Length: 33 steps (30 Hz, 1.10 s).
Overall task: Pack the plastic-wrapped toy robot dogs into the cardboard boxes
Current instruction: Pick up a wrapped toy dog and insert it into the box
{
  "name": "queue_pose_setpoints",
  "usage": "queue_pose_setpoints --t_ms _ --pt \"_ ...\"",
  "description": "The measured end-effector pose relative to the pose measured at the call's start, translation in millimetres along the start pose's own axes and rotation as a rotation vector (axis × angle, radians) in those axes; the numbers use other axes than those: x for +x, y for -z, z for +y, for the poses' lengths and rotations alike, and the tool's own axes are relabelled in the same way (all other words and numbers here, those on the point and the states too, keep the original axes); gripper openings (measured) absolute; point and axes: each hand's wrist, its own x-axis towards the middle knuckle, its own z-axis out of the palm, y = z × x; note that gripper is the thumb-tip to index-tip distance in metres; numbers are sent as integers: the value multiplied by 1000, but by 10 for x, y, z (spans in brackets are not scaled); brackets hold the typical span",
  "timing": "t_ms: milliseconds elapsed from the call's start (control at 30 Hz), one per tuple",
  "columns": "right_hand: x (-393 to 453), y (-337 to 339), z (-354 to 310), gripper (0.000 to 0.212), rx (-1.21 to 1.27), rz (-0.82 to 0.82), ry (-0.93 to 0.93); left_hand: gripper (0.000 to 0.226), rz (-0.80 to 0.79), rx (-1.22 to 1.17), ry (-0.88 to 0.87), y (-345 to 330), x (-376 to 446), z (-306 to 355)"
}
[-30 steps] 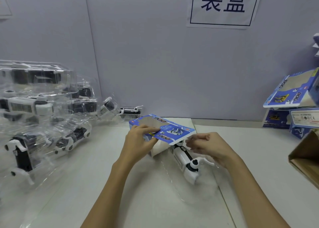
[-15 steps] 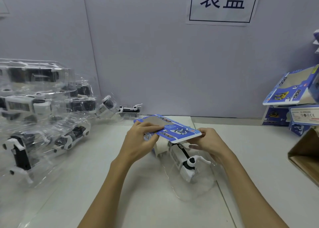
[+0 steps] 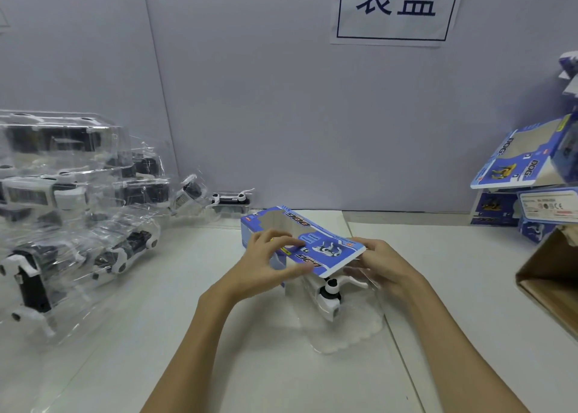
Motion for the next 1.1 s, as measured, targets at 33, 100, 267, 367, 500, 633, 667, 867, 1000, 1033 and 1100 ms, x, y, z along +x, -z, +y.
queue_pose_setpoints --t_ms 33,100,267,367,500,633,667,867,1000,1033,1100 --pt "-13 -15 17 36 3 -9 8 80 -100 -20 30 -28 -11 14" --pt "-12 -67 53 34 -8 0 27 103 -219 10 23 -88 -24 24" --pt "82 -135 89 30 2 105 60 100 -184 55 -8 -108 2 -9" --pt "131 -150 135 22 -6 248 87 94 -127 93 -58 -76 22 -44" --pt "142 -150 146 24 44 291 8 76 -87 68 -64 -16 24 -80" --pt "132 -176 173 22 19 275 -55 97 -204 31 4 -58 -14 -30" --pt "117 -194 178 15 27 261 -38 104 -228 38 19 -83 -25 -6" --pt "151 -209 194 19 216 489 -69 84 -124 72 -26 -67 -34 47" --pt "154 -249 201 25 275 539 -77 72 -38 134 -71 -75 -29 32" --pt "148 -268 193 27 291 546 -79 77 -56 136 -72 -96 -30 33" --pt "144 -288 201 29 312 549 -79 93 -139 159 -78 -152 -34 27"
